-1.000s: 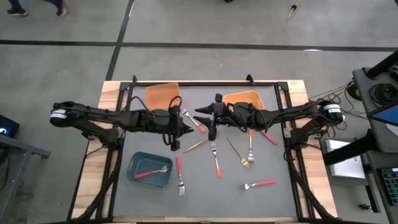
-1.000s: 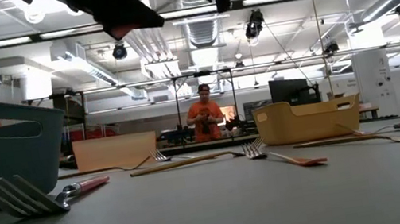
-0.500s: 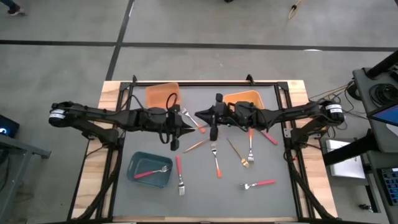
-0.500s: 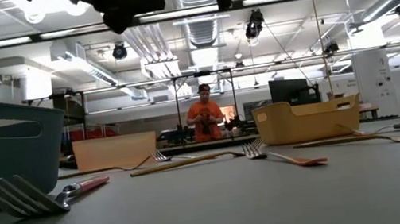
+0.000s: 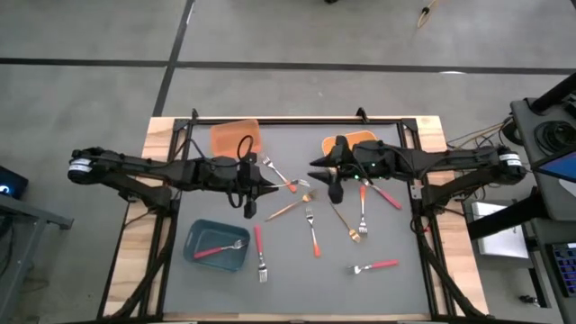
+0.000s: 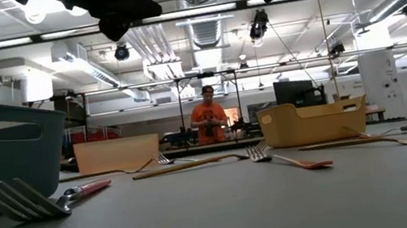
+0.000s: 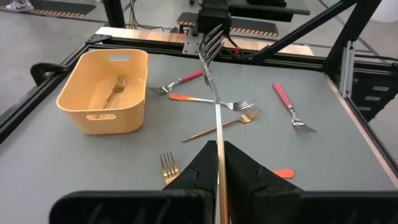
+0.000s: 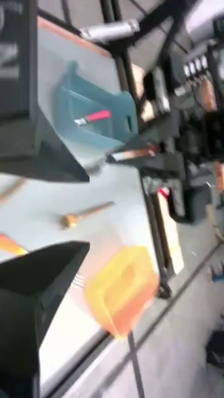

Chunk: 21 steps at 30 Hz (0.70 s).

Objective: Sort silverware by color (type)
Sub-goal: Put the orange fork into the orange bin

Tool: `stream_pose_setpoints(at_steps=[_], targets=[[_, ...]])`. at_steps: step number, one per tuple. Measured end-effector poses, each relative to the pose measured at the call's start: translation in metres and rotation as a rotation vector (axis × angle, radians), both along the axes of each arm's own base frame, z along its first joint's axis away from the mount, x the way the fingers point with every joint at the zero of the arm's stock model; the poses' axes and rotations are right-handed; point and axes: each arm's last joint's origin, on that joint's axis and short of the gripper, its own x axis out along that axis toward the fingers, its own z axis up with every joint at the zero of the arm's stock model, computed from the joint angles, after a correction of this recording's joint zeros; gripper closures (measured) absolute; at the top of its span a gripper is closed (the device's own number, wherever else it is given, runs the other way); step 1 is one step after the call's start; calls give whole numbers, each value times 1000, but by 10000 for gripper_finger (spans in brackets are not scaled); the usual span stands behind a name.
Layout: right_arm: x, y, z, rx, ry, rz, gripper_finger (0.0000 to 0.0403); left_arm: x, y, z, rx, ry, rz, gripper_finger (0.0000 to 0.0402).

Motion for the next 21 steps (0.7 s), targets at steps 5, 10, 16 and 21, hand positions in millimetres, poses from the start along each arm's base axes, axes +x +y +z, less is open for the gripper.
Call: stream_pose_setpoints(at_steps=[5,10,16,21], targets=[[1,10,-5,-10,27,89,175,0,1,0,11,-2,26,401],[9,12,-17,-19,79,83,150,1,1,2,5,-30,31,401],[23,10,-26,-41,68,35,151,2,3,3,20,-34,77,401],[35,10,-28,-63,9,40,159,1,3,3,27,-35,99,401]])
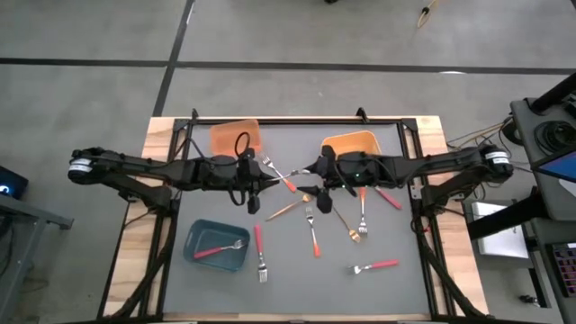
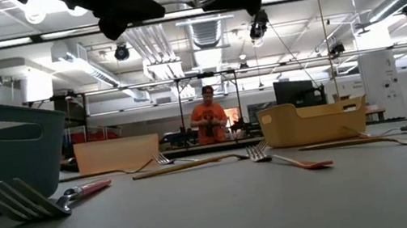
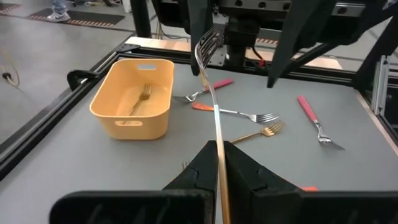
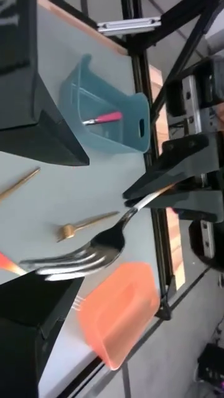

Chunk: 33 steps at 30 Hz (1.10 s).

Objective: Sort silverware by color (type)
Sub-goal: Put the orange fork into the orange bin

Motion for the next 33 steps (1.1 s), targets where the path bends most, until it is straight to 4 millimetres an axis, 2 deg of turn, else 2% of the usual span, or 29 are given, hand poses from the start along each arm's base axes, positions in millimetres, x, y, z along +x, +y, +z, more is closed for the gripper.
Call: stream_pose_setpoints(at_steps=[7,13,17,23,33], targets=[[3,-2,-1,-29,-15,-48,186,0,0,0,2,5,1,401],[1,-2,4,-33,-40,-78,230,0,0,0,4,5,1,401],[2,-4,2,-36,-33,-121,279,0,0,0,5,4,1,402],[4,-4,-1,-40,-22,-125,381,0,0,0,13,4,3,401],[2,-4,1,-21,-30,-130,393,0,1,0,56,7,29,401]])
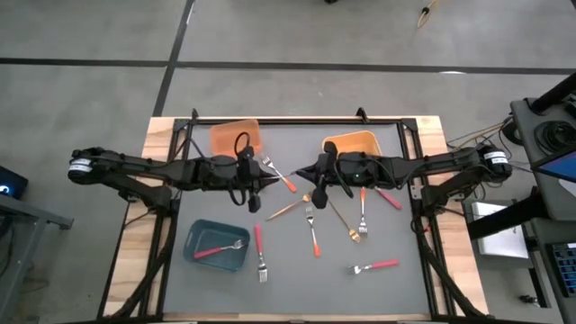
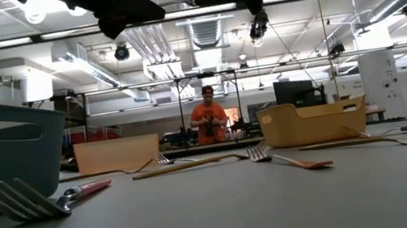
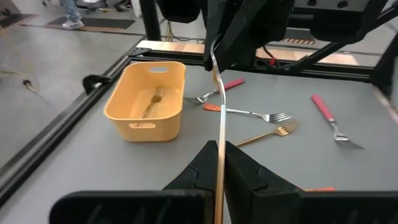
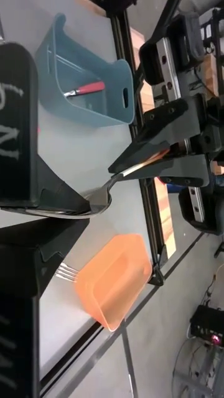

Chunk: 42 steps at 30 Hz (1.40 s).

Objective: Sort silverware by color (type)
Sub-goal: Put the orange fork into the orange bin

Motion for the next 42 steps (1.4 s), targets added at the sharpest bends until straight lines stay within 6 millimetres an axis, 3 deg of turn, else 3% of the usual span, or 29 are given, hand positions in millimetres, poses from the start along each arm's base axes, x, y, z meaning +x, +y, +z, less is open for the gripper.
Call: stream_pose_setpoints(at_steps=[8,18,27,33,42], targets=[[0,0,-1,37,-2,-14,394,0,0,-1,54,25,-8,388],[-4,-2,-3,73,38,-34,394,-3,1,-6,127,92,-13,273],[-12,-24,-15,227,134,-218,394,-8,11,-10,378,224,267,206],[-5,-28,-25,225,140,-292,394,12,7,-11,381,106,141,210],[-4,-30,-26,239,135,-303,394,50,6,-39,545,79,104,215]])
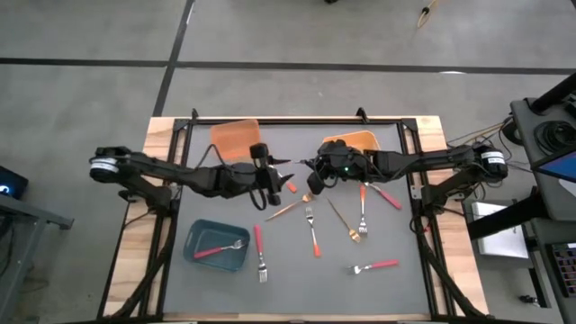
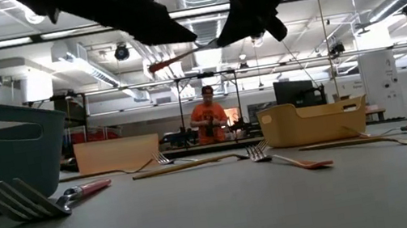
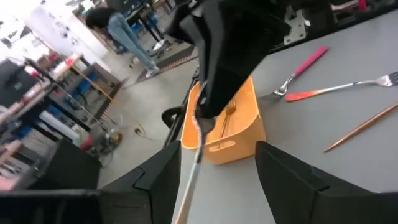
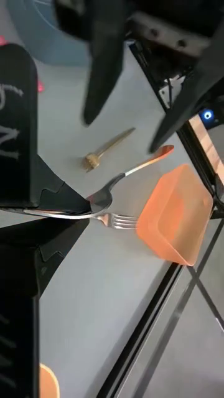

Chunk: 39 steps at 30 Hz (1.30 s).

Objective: Sort silverware by color (type)
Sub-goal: Put the orange fork into the orange bin

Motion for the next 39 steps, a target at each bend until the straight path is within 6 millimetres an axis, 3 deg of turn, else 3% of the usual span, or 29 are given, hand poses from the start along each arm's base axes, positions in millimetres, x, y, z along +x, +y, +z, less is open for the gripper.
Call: stream_pose_setpoints(at_steps=[17,26,39], targets=[[1,-2,2,20,-17,-17,394,21,11,-24,133,10,100,234],[1,-1,2,23,-11,-17,394,35,11,-21,151,22,98,263],[0,-2,0,28,1,-23,394,37,14,-18,151,28,125,323]])
